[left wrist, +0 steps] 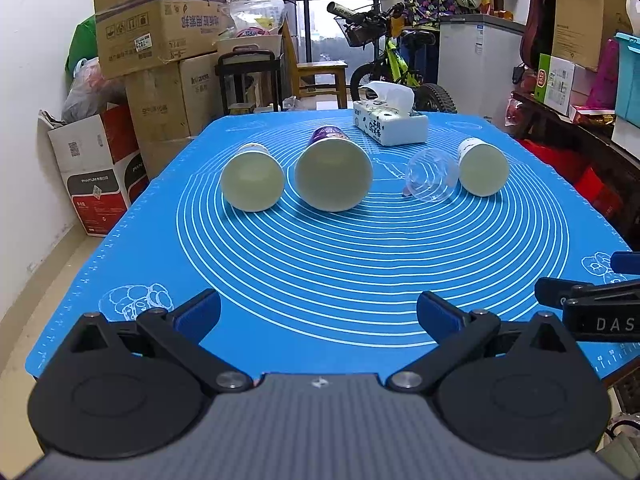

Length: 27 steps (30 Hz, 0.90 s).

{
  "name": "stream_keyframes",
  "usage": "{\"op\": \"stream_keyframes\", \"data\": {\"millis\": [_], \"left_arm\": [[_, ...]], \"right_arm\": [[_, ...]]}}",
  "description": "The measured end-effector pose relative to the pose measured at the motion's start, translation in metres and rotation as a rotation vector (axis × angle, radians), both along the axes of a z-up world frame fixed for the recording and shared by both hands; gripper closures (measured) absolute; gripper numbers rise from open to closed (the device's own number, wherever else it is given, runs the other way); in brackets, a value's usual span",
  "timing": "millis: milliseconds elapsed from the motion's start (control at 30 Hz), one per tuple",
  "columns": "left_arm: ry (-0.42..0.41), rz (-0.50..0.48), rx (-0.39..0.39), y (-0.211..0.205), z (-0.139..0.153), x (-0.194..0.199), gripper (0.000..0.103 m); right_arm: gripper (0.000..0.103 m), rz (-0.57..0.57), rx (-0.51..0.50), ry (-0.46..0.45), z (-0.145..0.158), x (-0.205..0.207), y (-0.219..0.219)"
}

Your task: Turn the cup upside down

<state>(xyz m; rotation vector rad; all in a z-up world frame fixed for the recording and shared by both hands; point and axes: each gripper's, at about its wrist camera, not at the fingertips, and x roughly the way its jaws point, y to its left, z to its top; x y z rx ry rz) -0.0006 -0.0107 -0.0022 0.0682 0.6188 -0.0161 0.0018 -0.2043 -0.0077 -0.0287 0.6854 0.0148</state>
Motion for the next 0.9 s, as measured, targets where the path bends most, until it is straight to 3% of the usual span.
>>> {"op": "stream_keyframes", "data": {"millis": [900], "left_arm": [[0.005, 0.002, 0.002, 0.0012, 0.0001, 0.0011, 0.000]], "right_arm": [[0.002, 0.003, -0.006, 0.005, -0.0041, 0.0034, 0.0005]]}}
